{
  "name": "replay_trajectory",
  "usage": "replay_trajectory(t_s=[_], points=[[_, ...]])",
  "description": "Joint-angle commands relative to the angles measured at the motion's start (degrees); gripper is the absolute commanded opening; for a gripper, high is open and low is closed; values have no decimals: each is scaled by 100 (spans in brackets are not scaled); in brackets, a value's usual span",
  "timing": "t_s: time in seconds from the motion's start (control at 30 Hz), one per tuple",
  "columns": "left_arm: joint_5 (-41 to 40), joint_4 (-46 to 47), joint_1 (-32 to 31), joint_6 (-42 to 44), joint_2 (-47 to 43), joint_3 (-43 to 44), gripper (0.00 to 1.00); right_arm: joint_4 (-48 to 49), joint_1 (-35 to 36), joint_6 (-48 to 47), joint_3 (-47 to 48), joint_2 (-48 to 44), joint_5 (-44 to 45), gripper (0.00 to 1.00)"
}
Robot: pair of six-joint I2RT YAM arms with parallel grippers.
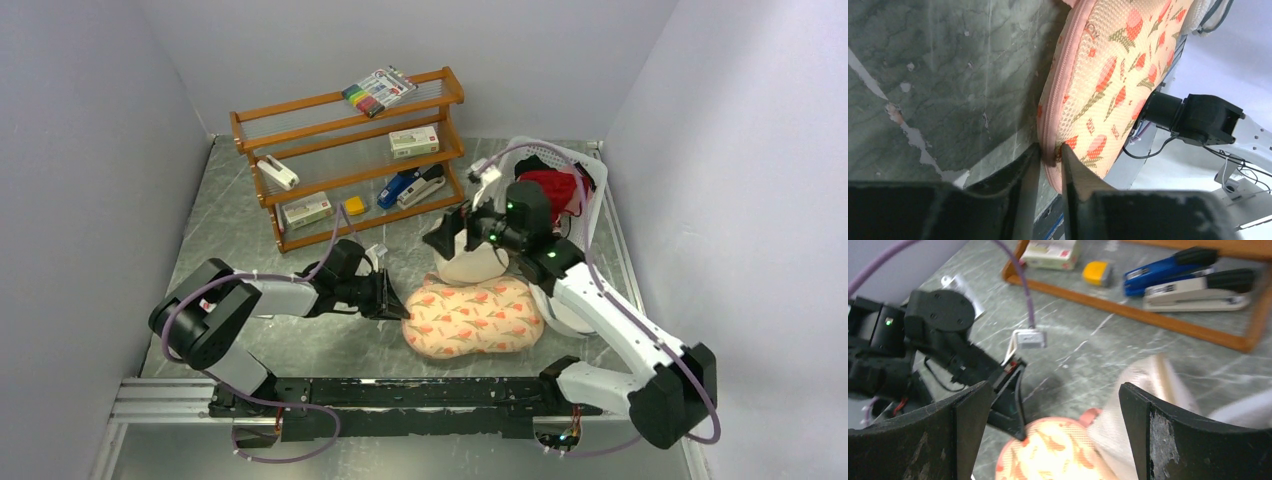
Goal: Unzip the laundry bag and remove the bra
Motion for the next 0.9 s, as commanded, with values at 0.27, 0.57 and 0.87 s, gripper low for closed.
replay_trajectory(t_s=[0.27,0.57,0.87], points=[[-1932,-3059,-9,1090,-701,1068,7,-145,1036,154,-71,1429,262,100],[-3934,-5228,226,1239,-863,1975,7,-26,1038,473,-576,1643,905,100],[-5058,-5879,620,1276,-331,2669,7,-1081,1044,241,-390,2034,2353,100]])
